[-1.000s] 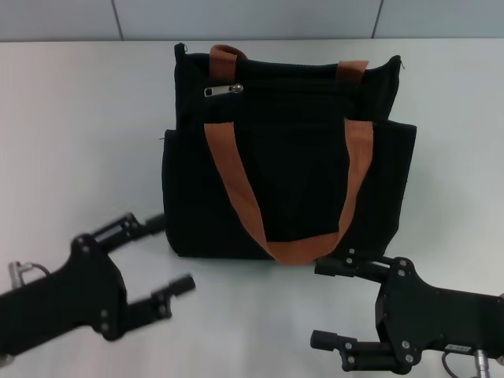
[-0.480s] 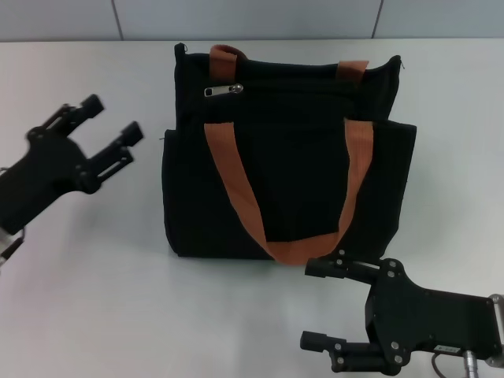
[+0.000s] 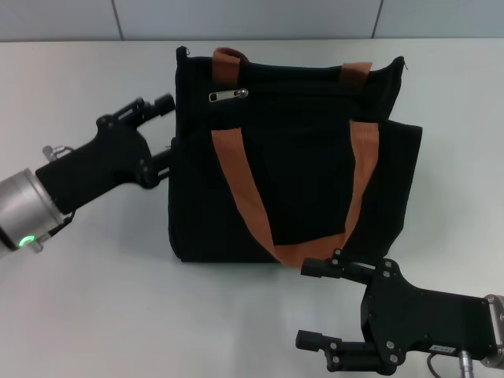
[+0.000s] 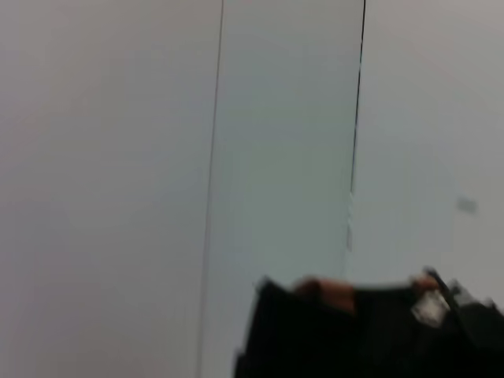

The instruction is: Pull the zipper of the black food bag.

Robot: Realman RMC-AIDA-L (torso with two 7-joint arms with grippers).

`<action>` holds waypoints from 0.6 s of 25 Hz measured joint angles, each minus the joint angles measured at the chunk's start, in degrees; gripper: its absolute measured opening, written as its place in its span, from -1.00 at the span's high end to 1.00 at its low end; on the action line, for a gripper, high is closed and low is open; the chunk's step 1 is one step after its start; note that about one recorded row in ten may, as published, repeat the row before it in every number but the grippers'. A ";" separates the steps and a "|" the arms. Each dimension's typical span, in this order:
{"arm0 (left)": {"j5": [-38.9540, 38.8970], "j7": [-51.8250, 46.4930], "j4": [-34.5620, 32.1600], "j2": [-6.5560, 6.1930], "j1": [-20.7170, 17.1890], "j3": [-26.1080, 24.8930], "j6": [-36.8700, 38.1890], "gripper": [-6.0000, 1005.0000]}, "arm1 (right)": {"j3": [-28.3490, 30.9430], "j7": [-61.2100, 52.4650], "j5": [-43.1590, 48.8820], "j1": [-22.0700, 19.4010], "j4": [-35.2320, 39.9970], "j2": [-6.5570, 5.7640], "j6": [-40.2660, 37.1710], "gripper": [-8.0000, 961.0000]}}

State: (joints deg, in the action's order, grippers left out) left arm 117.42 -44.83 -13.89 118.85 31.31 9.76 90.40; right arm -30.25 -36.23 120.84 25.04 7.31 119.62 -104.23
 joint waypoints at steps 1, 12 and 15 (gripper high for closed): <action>-2.01 0.73 1.29 0.14 0.55 -0.90 -0.91 -0.49 | -0.01 0.01 0.00 0.08 -0.07 0.00 0.01 -0.65; -5.82 0.96 4.17 0.22 1.79 -1.18 -6.05 -0.39 | 0.28 0.10 0.00 0.41 -0.67 0.07 0.08 -0.65; -6.00 1.19 4.79 0.26 1.81 -1.22 -6.11 -0.36 | 0.28 0.10 0.00 0.54 -0.69 0.08 0.13 -0.65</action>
State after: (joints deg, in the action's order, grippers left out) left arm 111.42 -43.64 -9.10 119.11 33.12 8.54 84.30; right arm -29.97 -36.12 120.84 25.58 6.63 119.70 -104.10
